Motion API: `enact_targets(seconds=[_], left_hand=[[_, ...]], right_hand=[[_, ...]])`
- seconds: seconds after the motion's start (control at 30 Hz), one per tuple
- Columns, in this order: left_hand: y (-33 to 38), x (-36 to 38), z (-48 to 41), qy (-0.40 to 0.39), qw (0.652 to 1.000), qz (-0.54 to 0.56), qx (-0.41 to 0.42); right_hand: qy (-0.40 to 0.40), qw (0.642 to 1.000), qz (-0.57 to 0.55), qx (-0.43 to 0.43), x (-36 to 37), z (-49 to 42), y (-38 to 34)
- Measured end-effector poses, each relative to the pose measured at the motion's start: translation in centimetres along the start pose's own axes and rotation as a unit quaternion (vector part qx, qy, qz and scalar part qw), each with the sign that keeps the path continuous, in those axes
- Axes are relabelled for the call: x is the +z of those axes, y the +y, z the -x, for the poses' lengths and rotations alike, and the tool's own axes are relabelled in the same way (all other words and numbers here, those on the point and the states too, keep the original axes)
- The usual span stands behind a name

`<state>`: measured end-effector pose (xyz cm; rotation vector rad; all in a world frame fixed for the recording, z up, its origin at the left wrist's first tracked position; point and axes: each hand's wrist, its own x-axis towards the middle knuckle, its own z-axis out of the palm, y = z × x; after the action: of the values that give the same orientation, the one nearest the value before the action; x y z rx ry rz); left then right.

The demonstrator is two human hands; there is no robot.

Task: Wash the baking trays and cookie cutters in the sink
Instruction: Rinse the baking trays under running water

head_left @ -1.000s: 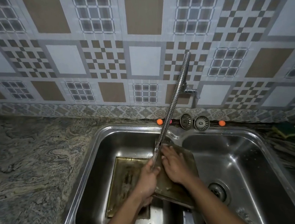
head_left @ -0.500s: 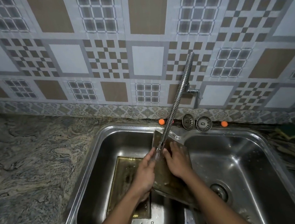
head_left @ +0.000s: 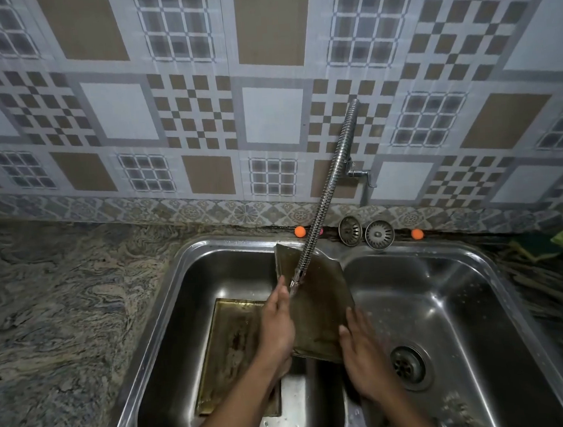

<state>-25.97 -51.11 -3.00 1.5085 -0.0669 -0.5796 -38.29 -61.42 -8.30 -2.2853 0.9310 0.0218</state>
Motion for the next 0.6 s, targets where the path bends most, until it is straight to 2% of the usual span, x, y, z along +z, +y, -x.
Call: enact_targets(seconds=[0.13,0.2,0.27,0.33,0.37,0.4,0.5,0.53,0.6], left_hand=[[0.7,0.9,0.2,0.004,1.000,0.018,0.005],[0.7,0.8,0.1,-0.003,1.000,0.014,0.002],[0.3,0.4,-0.1,-0.018,1.000,-0.004,0.015],[-0.1,-0.1,0.1,-0.041,0.999,-0.012,0.015],[-0.1,-0.2,0.3,-0.047,0.999,-0.018,0.012],[-0.1,-0.4,0.5,-0.052,0.998,-0.024,0.010],[0.2,-0.9,0.5,-0.092,0.994,-0.048,0.021],[0.3,-1.0,0.6,-0.104,0.993,-0.057,0.023],[0.4,-1.4,0.9,-0.118,0.991,-0.057,0.016]], right_hand=[[0.003,0.988,0.025,-0.150,0.2,1.7,-4.8],[-0.002,0.982,0.022,-0.189,0.0,1.5,-5.0],[-0.010,0.988,0.012,-0.154,-0.4,-0.2,-3.9],[-0.024,0.998,-0.005,-0.053,-0.6,-2.4,-2.9],[-0.029,0.999,-0.010,-0.031,-0.5,-3.1,-3.0],[-0.030,0.998,-0.016,-0.046,-0.4,-3.6,-3.5],[-0.034,0.982,-0.072,-0.171,-0.4,-4.7,-5.8],[-0.029,0.978,-0.086,-0.185,-0.7,-5.2,-6.4],[-0.006,0.986,-0.080,-0.145,-1.3,-7.2,-6.6]])
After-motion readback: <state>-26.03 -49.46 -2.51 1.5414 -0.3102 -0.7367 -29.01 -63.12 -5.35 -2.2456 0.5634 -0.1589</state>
